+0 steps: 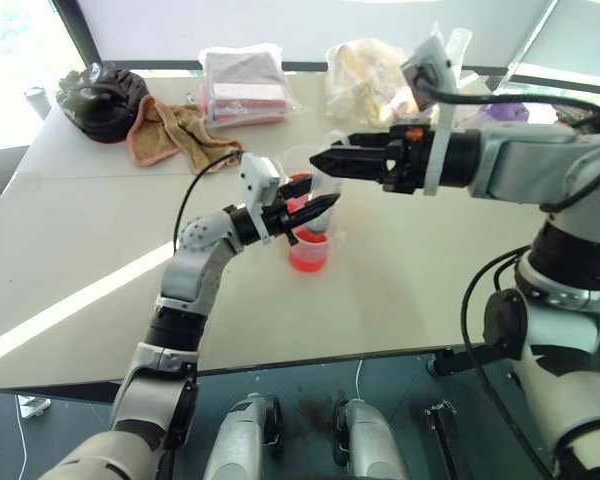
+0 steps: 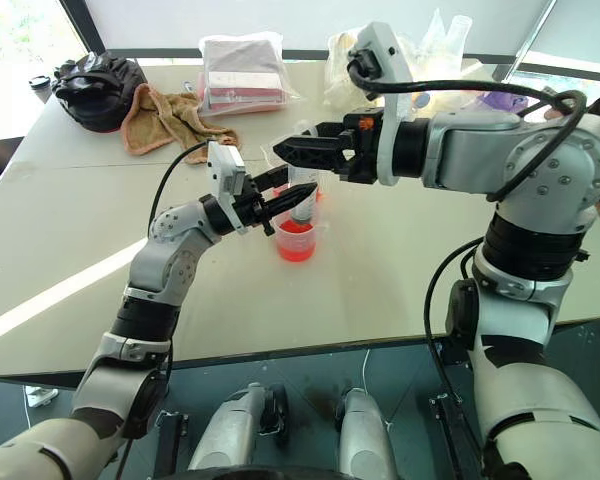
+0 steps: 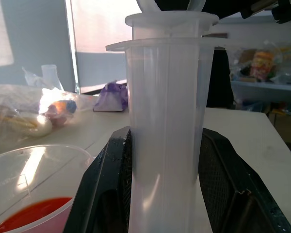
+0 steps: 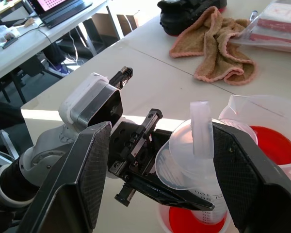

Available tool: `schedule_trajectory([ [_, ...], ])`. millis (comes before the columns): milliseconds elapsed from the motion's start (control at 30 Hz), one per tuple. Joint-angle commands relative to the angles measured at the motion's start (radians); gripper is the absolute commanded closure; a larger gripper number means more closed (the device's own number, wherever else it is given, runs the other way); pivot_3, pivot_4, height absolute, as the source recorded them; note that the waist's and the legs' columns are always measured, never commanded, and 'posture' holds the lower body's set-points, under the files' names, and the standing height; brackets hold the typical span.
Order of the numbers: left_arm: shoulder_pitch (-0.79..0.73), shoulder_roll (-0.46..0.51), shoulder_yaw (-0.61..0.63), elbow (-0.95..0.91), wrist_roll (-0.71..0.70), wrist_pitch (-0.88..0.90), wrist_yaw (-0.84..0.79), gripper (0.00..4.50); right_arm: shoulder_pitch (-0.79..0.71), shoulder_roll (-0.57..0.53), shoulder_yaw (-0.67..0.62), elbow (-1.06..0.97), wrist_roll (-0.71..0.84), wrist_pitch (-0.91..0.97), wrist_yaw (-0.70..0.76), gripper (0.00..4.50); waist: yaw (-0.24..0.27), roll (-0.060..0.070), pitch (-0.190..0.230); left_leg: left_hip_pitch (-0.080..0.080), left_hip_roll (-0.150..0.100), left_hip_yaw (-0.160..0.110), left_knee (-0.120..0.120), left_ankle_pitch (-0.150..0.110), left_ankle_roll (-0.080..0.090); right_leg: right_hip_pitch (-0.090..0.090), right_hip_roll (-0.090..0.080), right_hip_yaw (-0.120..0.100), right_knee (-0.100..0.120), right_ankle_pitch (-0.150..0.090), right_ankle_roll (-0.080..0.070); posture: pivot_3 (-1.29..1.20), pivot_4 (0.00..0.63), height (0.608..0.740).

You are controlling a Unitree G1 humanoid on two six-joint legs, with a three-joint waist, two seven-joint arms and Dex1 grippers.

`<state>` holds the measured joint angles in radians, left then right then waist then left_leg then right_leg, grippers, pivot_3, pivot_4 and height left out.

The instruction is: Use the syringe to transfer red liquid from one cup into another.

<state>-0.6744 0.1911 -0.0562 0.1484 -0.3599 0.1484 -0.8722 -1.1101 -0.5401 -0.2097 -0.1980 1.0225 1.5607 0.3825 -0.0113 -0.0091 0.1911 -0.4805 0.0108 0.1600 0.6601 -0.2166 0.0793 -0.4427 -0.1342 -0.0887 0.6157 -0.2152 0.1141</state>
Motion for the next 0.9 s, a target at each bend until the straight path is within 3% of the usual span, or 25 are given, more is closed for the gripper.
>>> schedule_trajectory([
  [33,-0.045,-0.006,0.033,-0.048,-0.023,-0.02,0.031,3.13,-0.01,-0.076,0.048,-0.012,0.013,-0.017,0.115,1.18,-0.002,0.0,0.0,0.0,0.0,0.0,0.0,0.0,0.0,0.0,0.0,0.0,0.0,0.0,0.0,0.0,0.15,0.74],
  [333,-0.036,-0.003,0.035,-0.06,-0.025,-0.018,0.038,3.13,-0.057,-0.328,0.104,0.116,-0.12,-0.221,0.339,1.18,-0.001,0.0,0.0,0.0,0.0,0.0,0.0,-0.001,0.001,0.0,0.0,0.0,-0.002,0.0,0.0,0.0,0.15,0.74],
  [667,-0.048,0.017,0.05,-0.077,-0.059,0.033,0.041,3.13,-0.059,-0.395,0.079,0.263,-0.239,-0.34,0.397,1.18,0.0,0.0,0.0,0.0,0.0,0.0,0.0,-0.001,0.001,0.0,-0.001,0.0,-0.002,0.0,0.0,0.0,0.15,0.74],
  [767,-0.058,0.031,0.058,-0.108,-0.107,0.115,0.04,3.13,-0.04,-0.391,0.075,0.266,-0.253,-0.349,0.401,1.18,-0.001,0.0,0.0,0.0,0.0,0.0,-0.001,-0.001,0.001,0.0,-0.001,0.0,-0.002,0.0,0.0,0.0,0.15,0.74],
  [900,-0.114,0.06,0.127,-0.146,-0.277,0.384,0.09,3.13,-0.021,-0.38,0.077,0.289,-0.287,-0.374,0.389,1.18,0.0,0.0,0.0,0.0,0.0,0.0,-0.001,-0.001,0.001,0.0,-0.001,0.0,-0.002,0.0,0.0,0.0,0.15,0.74],
])
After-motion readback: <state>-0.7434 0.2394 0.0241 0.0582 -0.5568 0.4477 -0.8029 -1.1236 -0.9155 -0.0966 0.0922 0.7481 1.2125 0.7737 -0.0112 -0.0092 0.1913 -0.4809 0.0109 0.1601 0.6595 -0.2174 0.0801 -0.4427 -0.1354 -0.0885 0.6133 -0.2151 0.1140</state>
